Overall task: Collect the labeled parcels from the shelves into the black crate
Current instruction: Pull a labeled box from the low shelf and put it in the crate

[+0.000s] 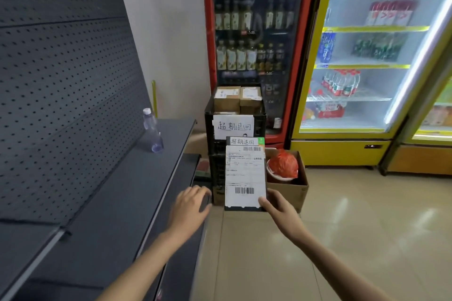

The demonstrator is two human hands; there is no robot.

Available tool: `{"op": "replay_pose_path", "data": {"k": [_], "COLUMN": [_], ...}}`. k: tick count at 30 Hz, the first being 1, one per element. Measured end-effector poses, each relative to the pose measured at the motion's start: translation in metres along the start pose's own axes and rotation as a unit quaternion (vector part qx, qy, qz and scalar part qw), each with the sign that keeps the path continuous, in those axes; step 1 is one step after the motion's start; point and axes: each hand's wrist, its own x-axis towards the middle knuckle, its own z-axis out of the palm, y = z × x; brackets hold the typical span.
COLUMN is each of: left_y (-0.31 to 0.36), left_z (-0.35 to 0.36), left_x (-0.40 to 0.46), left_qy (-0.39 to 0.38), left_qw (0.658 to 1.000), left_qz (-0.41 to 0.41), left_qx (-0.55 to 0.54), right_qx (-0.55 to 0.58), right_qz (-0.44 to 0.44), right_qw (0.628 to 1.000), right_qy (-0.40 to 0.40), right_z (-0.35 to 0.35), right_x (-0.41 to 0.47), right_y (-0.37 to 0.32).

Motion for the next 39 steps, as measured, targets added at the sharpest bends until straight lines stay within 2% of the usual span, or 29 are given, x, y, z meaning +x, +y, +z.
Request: {"op": "replay_pose_path", "data": {"k": [7,15,25,29,35,39], "left_y": [-0.021,-0.046,-0.126,-0.159,-0.187,-0.192], "left_z": [0.044,0.093,0.164,0.183,0.214,0.241], "left_x": [0.149,0.277,0.473,0.553,0.62,0.635], "left_qy": [0.0,-0.003,0.007,-0.011,-0.069,-0.094], "left_qw": [1.0,1.0,0.999,0.999,0.995,0.994], "left_qz": [-0.013,-0.006,0.03,0.052,0.066,0.056], "left_qx": [0.01,-0.005,-0.03,-0.012,-0.006,-0.021], "right_qx": [-0.023,-0.034,-0.034,-0.029,-0.035,-0.099], "right_qz": [-0.003,0.012,0.016,0.024,0.037,0.04], "right_qw": [1.0,0.999,0.999,0.998,0.998,0.994], "right_qy": [-0.002,0.006,0.029,0.044,0.024,-0.006], "right_z": [-0.041,-0.063,-0.054,-0.045,-0.041,-0.045], "right_x": [0.159,0.287,0.478,0.557,0.622,0.641], "right_y": [-0.002,0.004,0.005,0.0,0.001,0.01]}}
